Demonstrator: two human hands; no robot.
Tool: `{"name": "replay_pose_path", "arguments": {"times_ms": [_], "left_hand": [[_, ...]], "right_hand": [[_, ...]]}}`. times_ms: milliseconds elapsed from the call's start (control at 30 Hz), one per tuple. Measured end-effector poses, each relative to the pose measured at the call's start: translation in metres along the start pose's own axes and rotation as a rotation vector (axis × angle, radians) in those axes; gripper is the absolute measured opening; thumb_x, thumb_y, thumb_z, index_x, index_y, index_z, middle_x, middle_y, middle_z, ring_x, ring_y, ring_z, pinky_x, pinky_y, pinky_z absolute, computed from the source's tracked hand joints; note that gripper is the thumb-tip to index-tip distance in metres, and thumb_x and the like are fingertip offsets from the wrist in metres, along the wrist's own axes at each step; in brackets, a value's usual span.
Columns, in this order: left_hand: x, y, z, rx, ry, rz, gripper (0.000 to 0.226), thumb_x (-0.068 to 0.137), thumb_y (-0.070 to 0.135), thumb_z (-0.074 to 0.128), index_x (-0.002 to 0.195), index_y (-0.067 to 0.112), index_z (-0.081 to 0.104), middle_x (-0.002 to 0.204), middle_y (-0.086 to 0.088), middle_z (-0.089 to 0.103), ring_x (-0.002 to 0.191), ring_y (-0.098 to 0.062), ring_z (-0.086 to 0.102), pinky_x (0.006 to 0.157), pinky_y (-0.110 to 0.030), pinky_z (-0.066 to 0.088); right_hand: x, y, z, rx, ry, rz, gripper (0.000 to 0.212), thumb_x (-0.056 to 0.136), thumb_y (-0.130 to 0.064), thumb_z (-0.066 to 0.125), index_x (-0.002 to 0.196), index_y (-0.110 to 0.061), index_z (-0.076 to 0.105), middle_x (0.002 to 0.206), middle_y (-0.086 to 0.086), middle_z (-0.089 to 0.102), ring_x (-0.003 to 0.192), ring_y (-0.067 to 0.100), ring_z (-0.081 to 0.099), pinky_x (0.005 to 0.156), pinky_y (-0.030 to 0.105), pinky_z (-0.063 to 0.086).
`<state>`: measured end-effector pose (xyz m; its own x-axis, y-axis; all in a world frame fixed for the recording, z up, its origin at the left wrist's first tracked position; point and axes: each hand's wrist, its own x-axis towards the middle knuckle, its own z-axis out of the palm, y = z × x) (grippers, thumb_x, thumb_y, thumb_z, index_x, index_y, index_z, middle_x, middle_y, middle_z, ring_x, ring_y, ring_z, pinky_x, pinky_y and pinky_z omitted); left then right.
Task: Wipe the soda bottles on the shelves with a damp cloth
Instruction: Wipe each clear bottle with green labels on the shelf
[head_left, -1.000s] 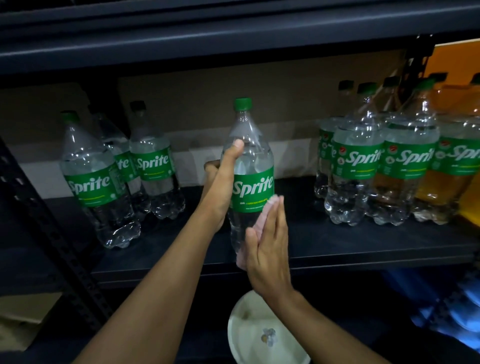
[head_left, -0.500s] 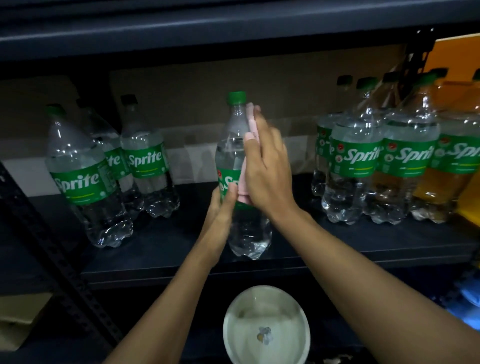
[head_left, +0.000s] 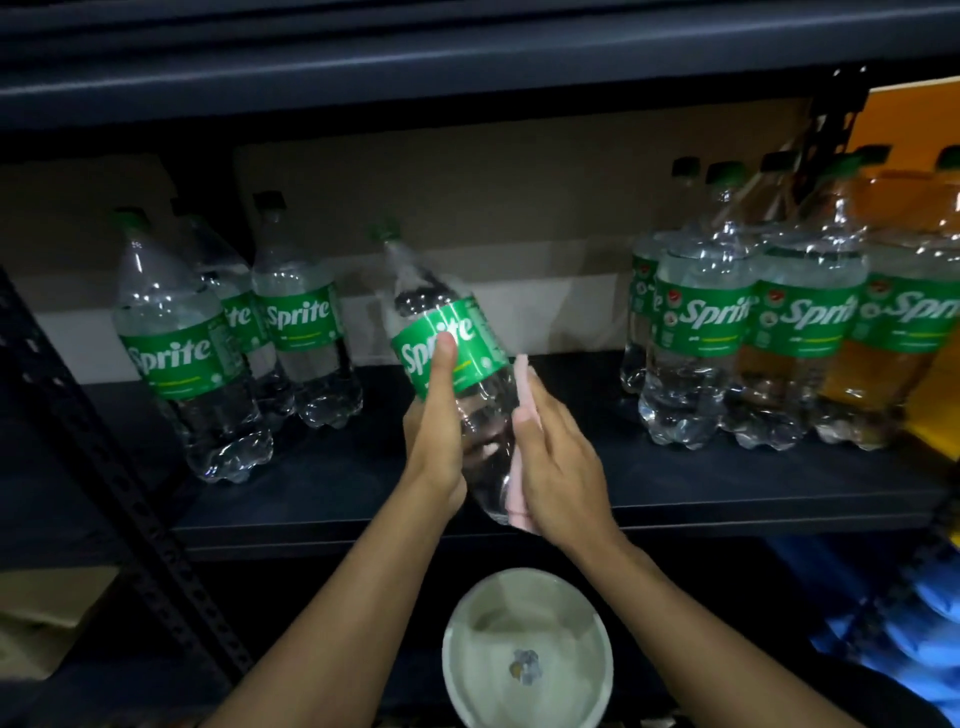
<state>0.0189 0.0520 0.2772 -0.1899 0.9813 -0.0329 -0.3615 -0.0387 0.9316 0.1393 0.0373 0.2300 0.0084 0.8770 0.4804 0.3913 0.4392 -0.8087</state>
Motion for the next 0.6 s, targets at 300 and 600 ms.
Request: {"name": "replay_pose_path", "arguments": {"times_ms": [300,600], "left_hand": [[-0.039,0.035,0.028,-0.248,-0.208,-0.321,0.102,0.078,0.092,0.057,0.128,0.004,0.074,0.125,-0.022,0.074,0.113,-0.038,0.074,0.109,-0.056,0.052],[-0.063,0.05,0.045,-0.211,-0.181,-0.363,0.094,0.086,0.086,0.052,0.13,0.006,0.072,0.124,-0.022,0.074,0.108,-0.036,0.075,0.094,-0.049,0.06]], "right_hand": [[-0.023,-0.036,-0.04,-0.019,0.506,-0.488,0.049,0.108,-0.042,0.034,0.129,-0.016,0.069,0.131,-0.006,0.064,0.12,0.018,0.057,0.1,0.043,0.046],[-0.029,-0.075,-0.057,-0.151,0.625,-0.568,0.045,0.106,-0.04,0.039,0.115,-0.016,0.077,0.12,0.001,0.068,0.115,0.02,0.058,0.099,0.036,0.042]]}}
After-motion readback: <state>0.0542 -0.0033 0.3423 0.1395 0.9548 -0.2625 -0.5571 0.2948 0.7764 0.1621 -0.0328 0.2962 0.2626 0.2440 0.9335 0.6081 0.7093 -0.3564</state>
